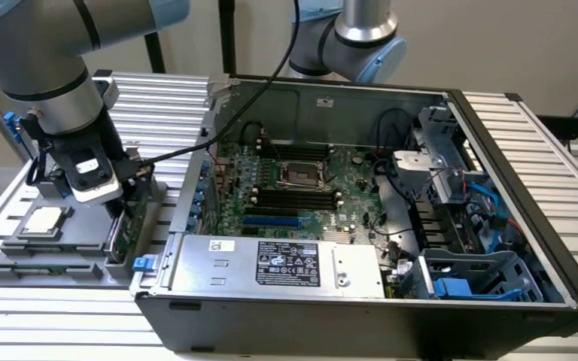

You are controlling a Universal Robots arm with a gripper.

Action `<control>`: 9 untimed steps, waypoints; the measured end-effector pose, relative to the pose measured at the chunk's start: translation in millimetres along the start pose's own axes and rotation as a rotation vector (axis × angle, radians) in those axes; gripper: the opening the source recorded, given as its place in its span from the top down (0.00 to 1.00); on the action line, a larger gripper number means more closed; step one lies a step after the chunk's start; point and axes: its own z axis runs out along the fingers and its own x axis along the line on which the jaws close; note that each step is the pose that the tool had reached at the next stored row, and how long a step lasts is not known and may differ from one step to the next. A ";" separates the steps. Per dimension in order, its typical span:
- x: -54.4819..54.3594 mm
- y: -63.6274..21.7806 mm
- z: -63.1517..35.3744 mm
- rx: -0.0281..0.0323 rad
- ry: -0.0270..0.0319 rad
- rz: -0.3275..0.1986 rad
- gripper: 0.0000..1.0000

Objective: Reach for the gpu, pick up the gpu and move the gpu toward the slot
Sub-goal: 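Pick up the gpu and move the gpu toward the slot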

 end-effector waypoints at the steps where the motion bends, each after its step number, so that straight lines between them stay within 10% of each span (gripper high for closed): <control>1: 0.0 0.0 0.0 0.0000 0.0000 0.000 0.74; 9: -0.4 0.2 -7.5 0.0000 0.0033 0.000 0.74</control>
